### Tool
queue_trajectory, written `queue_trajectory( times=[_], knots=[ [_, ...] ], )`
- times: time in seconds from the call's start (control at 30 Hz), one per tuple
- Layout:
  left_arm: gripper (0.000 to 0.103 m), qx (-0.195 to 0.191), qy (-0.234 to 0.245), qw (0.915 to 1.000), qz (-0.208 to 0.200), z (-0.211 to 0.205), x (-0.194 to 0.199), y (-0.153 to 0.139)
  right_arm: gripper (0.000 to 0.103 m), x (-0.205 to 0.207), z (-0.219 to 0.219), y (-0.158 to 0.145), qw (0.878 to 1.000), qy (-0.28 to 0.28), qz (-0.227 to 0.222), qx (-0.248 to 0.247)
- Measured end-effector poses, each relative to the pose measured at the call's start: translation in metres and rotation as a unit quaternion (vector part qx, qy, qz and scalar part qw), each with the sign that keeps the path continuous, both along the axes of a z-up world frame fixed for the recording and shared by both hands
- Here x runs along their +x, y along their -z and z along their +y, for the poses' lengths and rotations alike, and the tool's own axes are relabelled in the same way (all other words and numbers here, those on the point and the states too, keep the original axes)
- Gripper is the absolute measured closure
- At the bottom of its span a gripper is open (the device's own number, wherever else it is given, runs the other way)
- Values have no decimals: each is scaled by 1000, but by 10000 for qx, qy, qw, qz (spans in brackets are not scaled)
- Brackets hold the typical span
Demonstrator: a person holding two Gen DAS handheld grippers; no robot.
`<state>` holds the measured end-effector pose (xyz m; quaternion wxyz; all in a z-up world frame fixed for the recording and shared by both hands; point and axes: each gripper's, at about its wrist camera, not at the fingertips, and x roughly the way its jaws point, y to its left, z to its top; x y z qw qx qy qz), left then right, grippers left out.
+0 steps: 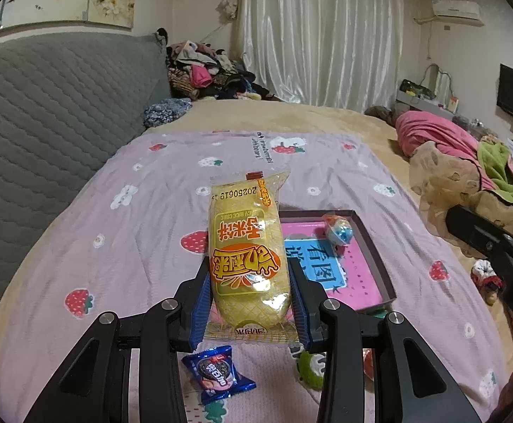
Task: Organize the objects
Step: 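Carry the snack cake and mesh pouch over the pink tray with both grippers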
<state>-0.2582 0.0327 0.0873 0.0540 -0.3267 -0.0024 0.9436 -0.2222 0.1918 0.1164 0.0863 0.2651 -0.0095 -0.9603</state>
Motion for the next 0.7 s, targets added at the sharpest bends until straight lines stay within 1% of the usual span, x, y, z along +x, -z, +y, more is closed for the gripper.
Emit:
queue_trajectory(
  times=[0.13, 0.23, 0.33, 0.47, 0.63, 0.7],
  knots=[
    [62, 9, -8, 10000, -2, -1, -7, 3, 84, -7, 3, 2, 10000, 26, -6, 3],
    [62, 86, 1, 10000, -20, -2, -14, 5, 84, -12, 4, 2, 10000, 44, -8, 5],
    [62, -21, 6, 10000, -15, 0, -22, 6, 84, -18, 8, 2, 10000, 79, -8, 19],
    [62, -26, 8, 10000, 5, 1, -32, 8, 84, -30, 12, 5, 9999, 143, -44, 39],
    [62, -5, 39, 9998, -174, 1, -47, 21, 84, -43, 12, 15, 9998, 159, -137, 61],
    [62, 85, 20, 9997, -228, -2, -53, 28, 84, -47, 13, 19, 9997, 161, -166, 53]
  ],
)
